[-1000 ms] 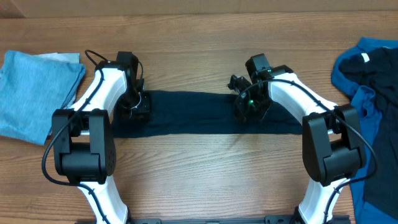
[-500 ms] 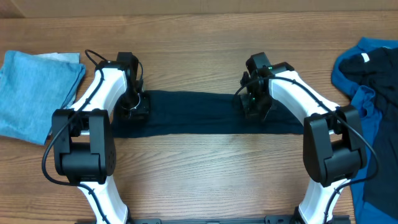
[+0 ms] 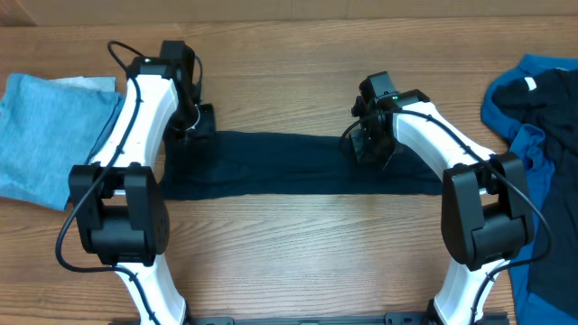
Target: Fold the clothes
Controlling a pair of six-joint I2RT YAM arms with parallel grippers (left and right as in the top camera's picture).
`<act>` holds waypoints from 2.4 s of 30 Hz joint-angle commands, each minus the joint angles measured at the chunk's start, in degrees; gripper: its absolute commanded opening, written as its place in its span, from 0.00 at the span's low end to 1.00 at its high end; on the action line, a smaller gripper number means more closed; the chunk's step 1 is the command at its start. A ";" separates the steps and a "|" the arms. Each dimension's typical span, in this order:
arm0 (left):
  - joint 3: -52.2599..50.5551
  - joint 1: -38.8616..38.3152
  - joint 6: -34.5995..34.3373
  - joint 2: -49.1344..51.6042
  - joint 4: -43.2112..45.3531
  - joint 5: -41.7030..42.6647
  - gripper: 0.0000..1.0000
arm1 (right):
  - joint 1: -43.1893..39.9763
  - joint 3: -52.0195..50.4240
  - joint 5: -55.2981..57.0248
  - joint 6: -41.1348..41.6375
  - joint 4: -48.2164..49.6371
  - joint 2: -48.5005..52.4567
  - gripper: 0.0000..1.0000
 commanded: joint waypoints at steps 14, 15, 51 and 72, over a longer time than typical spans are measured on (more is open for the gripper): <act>-23.04 -4.50 -0.52 -0.02 21.22 -5.60 0.22 | -3.15 -7.28 5.18 1.97 5.40 0.66 0.04; -23.04 -4.26 -0.50 -0.02 21.20 -6.14 0.22 | -4.35 -7.28 6.84 1.99 4.26 0.66 0.04; 4.55 0.63 0.37 -0.07 7.21 4.87 0.59 | -19.37 20.31 -8.85 1.99 -17.35 0.59 0.25; -13.90 -0.28 1.01 0.17 20.96 1.75 0.27 | -7.32 -10.67 -7.72 0.24 -0.90 0.59 0.04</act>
